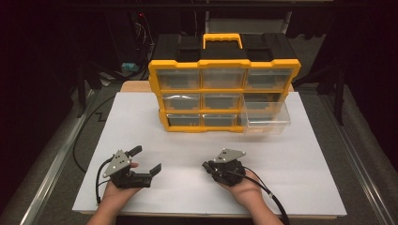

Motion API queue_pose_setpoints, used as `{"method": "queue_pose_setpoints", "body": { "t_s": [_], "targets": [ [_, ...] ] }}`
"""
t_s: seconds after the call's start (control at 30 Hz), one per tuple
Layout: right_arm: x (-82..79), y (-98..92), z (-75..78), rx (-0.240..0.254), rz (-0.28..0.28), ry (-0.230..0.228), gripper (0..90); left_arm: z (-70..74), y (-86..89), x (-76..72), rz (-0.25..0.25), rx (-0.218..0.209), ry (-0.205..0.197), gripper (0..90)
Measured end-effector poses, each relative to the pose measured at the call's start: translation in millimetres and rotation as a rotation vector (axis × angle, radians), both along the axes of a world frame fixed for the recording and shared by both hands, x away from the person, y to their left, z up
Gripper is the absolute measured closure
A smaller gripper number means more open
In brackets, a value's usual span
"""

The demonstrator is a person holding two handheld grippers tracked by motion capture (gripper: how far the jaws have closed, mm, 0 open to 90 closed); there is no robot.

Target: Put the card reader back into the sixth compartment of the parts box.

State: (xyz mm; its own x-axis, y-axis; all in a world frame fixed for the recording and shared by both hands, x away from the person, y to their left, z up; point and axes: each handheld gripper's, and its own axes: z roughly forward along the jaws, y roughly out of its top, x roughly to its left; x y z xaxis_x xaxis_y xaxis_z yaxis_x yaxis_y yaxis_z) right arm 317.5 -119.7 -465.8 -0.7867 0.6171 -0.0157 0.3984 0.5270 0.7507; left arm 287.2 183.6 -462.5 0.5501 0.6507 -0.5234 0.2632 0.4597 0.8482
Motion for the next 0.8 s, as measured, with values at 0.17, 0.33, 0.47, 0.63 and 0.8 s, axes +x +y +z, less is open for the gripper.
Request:
{"method": "queue_pose_setpoints", "body": {
  "t_s": [0.17,0.33,0.47,0.63,0.8],
  "targets": [
    [-1.5,-9.1,0.5,-0.011,-0.002,0.003,74.0,-0.6,-1.3,-0.2,-0.005,0.001,0.002,0.4],
    [-3.0,-18.3,2.5,-0.009,0.004,0.007,74.0,-0.7,-1.4,-0.5,-0.008,0.002,0.002,0.4],
    [-4.5,-25.8,4.5,-0.006,-0.002,0.008,74.0,-0.8,-0.6,-0.3,-0.009,0.004,0.003,0.4],
    [-4.9,-33.6,6.6,-0.002,-0.018,0.003,74.0,-0.5,-0.7,-0.6,-0.008,0.000,0.003,0.4],
    [-8.2,-42.9,8.0,-0.014,-0.028,0.003,74.1,-0.7,-0.2,-0.5,-0.007,0.001,0.003,0.4]
  ]
}}
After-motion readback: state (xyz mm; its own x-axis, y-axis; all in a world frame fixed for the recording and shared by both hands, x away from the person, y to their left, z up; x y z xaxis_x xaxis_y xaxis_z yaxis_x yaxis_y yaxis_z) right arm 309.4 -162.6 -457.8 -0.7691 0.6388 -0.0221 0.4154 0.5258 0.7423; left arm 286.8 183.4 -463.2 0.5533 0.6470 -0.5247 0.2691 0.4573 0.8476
